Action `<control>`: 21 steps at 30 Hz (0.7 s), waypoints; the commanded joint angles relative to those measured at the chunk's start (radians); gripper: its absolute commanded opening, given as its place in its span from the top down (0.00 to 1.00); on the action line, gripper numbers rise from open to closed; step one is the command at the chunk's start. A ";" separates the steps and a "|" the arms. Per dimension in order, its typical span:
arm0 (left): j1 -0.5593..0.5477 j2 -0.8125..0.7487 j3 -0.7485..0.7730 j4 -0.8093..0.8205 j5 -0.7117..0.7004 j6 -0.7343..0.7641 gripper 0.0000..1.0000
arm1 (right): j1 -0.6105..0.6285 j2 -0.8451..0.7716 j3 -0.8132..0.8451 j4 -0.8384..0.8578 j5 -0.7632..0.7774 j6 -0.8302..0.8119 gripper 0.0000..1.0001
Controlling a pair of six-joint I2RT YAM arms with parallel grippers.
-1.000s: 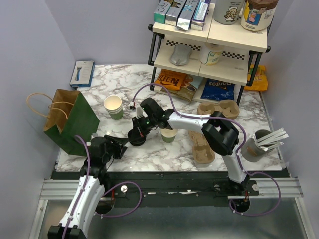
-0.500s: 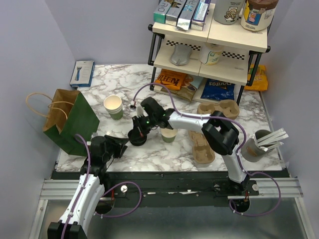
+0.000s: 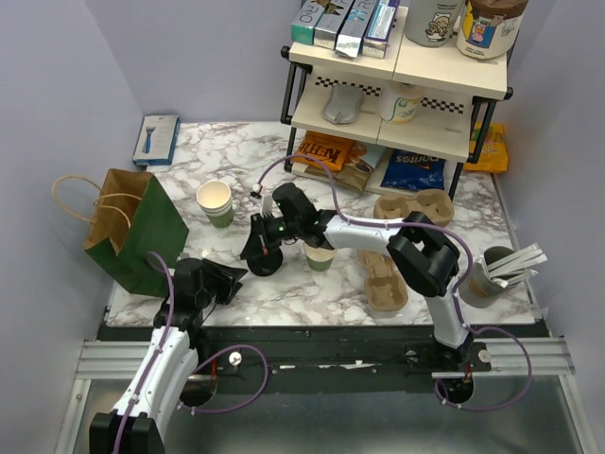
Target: Pack the takeout coffee
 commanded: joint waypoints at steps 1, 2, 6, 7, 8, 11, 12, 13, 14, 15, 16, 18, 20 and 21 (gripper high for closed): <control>0.000 0.012 -0.009 -0.033 0.041 0.049 0.46 | -0.004 -0.054 -0.037 0.147 0.016 0.062 0.99; 0.000 0.014 -0.008 -0.033 0.041 0.051 0.46 | -0.005 -0.056 -0.036 0.130 0.025 0.051 0.99; 0.000 0.000 0.014 -0.044 0.027 0.054 0.45 | -0.007 -0.065 -0.024 0.069 0.050 -0.004 0.99; 0.000 -0.003 0.020 -0.054 0.022 0.055 0.45 | -0.007 -0.071 -0.018 0.052 0.065 -0.045 0.99; 0.000 -0.014 0.032 -0.060 0.016 0.057 0.44 | -0.005 -0.082 -0.007 -0.017 0.096 -0.076 0.98; 0.000 -0.029 0.049 -0.076 0.001 0.058 0.43 | -0.007 -0.090 0.041 -0.190 0.168 -0.209 0.82; 0.000 -0.029 0.052 -0.080 -0.005 0.055 0.43 | -0.004 -0.091 0.047 -0.223 0.189 -0.234 0.80; 0.000 -0.028 0.055 -0.083 -0.008 0.051 0.43 | -0.001 -0.090 0.053 -0.257 0.203 -0.277 0.77; 0.000 -0.025 0.057 -0.085 -0.020 0.046 0.43 | 0.005 -0.087 0.064 -0.312 0.226 -0.294 0.72; 0.000 -0.022 0.057 -0.082 -0.022 0.041 0.43 | 0.010 -0.082 0.068 -0.327 0.231 -0.309 0.70; 0.000 -0.020 0.054 -0.068 -0.025 0.038 0.42 | 0.018 -0.077 0.075 -0.344 0.238 -0.337 0.69; 0.000 -0.008 0.049 -0.062 -0.031 0.025 0.42 | 0.039 -0.070 0.093 -0.375 0.265 -0.364 0.67; 0.000 0.009 0.051 -0.051 -0.031 0.023 0.42 | 0.050 -0.067 0.096 -0.383 0.312 -0.389 0.66; 0.000 0.015 0.052 -0.051 -0.033 0.028 0.42 | 0.051 -0.067 0.096 -0.386 0.332 -0.390 0.66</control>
